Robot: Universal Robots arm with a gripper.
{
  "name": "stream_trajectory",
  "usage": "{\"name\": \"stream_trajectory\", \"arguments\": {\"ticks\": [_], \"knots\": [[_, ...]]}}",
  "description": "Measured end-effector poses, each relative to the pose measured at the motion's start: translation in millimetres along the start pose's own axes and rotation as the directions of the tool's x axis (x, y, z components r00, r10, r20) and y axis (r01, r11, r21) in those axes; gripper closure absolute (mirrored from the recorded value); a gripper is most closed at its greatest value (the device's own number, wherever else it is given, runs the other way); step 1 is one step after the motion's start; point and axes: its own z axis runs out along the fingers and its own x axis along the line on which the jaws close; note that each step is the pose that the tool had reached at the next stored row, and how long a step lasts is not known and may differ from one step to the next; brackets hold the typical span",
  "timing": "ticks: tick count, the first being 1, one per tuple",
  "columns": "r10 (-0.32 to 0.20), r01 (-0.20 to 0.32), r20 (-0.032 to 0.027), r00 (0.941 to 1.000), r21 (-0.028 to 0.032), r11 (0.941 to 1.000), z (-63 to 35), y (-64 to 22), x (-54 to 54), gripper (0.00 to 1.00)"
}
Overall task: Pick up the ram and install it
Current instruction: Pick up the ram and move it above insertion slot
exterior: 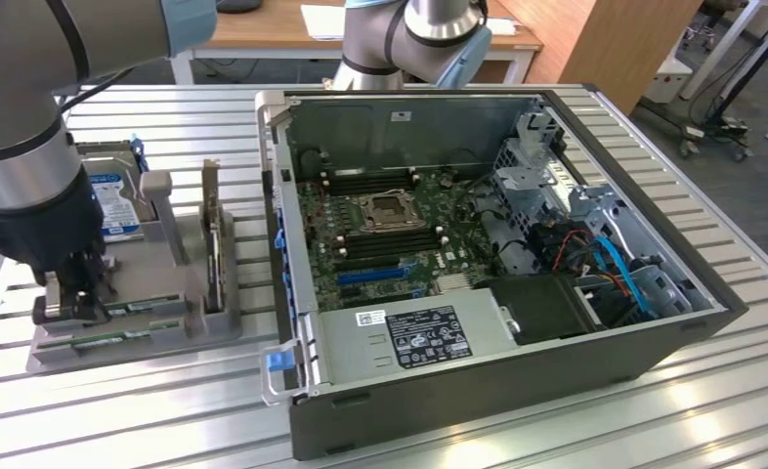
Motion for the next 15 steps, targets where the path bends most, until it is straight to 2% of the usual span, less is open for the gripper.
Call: {"name": "stream_trajectory", "arguments": {"ticks": [3,15], "knots": [[0.000,0.000,-0.0001,1.0000,-0.0001,1.0000,2.6,-0.1,0.1,0.64],[0.000,0.000,0.0008,1.0000,0.0001,1.0000,2.9,0.0,2.9,0.64]]}}
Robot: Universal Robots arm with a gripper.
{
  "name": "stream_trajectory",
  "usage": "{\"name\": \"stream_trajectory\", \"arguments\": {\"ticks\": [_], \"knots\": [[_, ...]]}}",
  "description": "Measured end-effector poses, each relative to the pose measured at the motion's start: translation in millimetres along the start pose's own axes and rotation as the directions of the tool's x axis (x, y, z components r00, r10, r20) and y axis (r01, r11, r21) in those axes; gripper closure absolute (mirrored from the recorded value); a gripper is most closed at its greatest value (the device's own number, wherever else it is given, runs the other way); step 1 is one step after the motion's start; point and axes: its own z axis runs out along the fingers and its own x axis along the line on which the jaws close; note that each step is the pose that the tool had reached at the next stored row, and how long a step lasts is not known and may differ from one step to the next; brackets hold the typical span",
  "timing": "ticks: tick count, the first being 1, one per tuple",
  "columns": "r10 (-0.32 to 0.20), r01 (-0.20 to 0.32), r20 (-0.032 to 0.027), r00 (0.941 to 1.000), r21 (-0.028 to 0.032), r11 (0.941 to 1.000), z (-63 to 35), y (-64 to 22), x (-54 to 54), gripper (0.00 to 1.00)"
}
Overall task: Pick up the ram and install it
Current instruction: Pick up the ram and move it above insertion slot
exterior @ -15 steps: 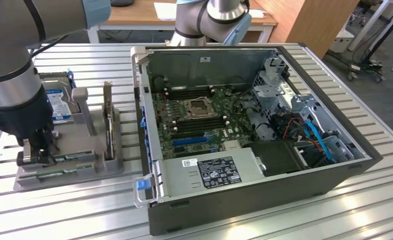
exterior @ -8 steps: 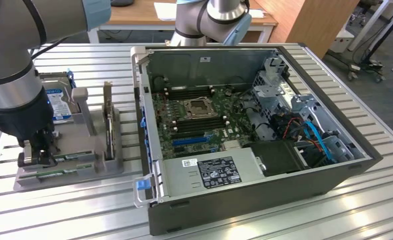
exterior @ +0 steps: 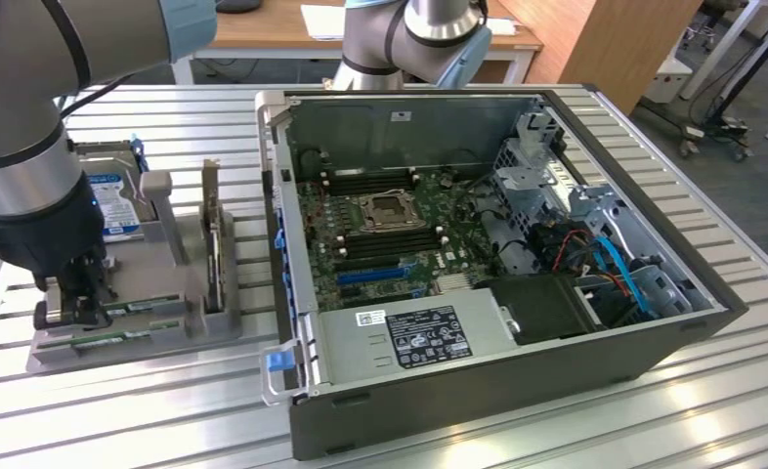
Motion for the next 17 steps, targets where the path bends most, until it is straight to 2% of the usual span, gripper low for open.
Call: {"name": "stream_trajectory", "arguments": {"ticks": [11,17], "knots": [[0.000,0.000,-0.0001,1.0000,-0.0001,1.0000,9.1,-0.4,0.2,0.64],[0.000,0.000,-0.0001,1.0000,0.0000,1.0000,9.6,-0.4,0.8,0.64]]}}
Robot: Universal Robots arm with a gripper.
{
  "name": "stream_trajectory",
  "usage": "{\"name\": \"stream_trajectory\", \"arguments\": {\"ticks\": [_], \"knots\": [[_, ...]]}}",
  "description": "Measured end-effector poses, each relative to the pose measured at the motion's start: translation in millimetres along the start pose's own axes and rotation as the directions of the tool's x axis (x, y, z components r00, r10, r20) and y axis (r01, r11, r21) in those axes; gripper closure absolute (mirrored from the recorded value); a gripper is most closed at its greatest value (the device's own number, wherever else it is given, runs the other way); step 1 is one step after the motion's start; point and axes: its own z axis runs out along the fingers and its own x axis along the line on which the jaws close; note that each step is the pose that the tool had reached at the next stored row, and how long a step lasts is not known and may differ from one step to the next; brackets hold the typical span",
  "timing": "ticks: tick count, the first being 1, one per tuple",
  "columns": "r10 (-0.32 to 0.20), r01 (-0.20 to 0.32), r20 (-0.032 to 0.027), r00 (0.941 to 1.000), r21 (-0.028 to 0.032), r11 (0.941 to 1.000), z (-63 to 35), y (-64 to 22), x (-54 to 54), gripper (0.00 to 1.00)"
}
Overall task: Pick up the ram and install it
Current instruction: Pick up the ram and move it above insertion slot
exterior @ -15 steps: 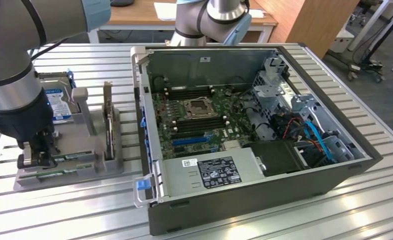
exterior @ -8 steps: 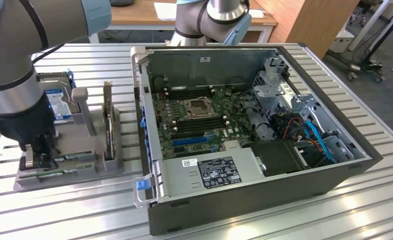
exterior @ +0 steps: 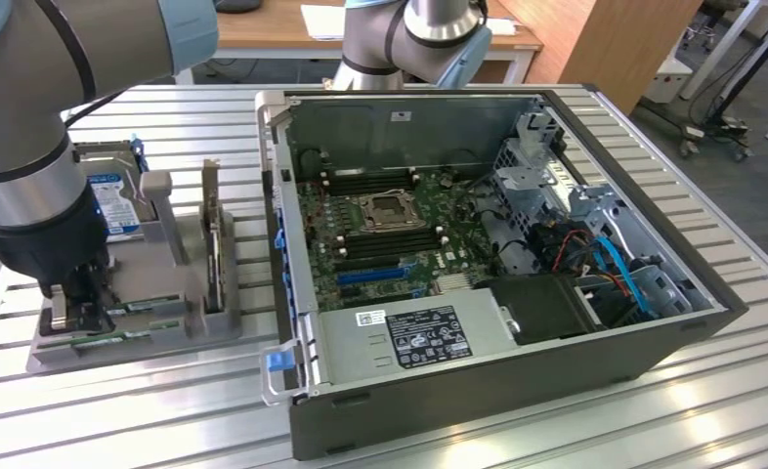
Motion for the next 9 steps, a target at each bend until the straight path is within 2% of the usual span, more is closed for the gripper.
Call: {"name": "stream_trajectory", "arguments": {"ticks": [9], "knots": [[0.000,0.000,0.0005,1.0000,0.0002,1.0000,0.4,0.1,1.4,0.64]]}}
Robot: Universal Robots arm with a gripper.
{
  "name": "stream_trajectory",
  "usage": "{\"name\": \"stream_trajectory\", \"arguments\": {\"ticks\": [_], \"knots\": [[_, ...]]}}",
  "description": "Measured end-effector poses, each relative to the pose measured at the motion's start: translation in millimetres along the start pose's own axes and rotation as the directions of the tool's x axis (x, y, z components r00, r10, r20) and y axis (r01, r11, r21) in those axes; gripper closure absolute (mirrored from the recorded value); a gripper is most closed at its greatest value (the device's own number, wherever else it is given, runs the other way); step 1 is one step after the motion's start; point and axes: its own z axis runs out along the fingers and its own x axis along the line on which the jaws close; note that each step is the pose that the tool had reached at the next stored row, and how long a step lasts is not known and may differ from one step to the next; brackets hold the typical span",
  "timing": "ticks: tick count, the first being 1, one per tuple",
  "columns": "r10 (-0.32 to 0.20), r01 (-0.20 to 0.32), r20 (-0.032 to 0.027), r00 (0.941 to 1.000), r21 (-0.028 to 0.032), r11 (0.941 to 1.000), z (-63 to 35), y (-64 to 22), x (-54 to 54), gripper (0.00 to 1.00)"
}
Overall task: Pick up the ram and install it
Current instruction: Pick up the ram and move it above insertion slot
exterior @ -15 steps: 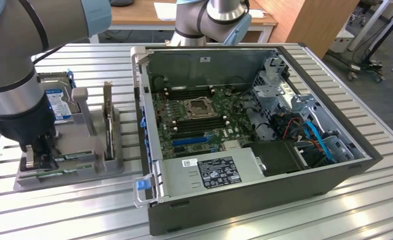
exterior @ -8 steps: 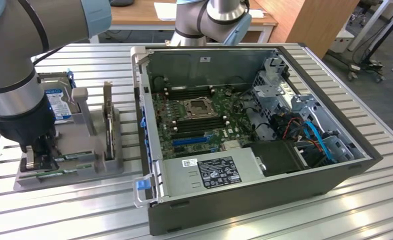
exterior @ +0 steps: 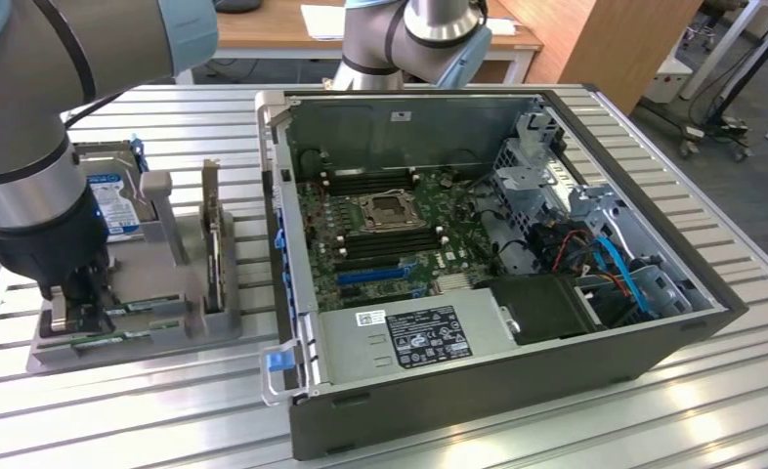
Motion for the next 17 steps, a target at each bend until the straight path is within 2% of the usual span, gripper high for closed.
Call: {"name": "stream_trajectory", "arguments": {"ticks": [17], "knots": [[0.000,0.000,-0.0002,1.0000,-0.0003,1.0000,16.0,-0.6,1.0,0.64]]}}
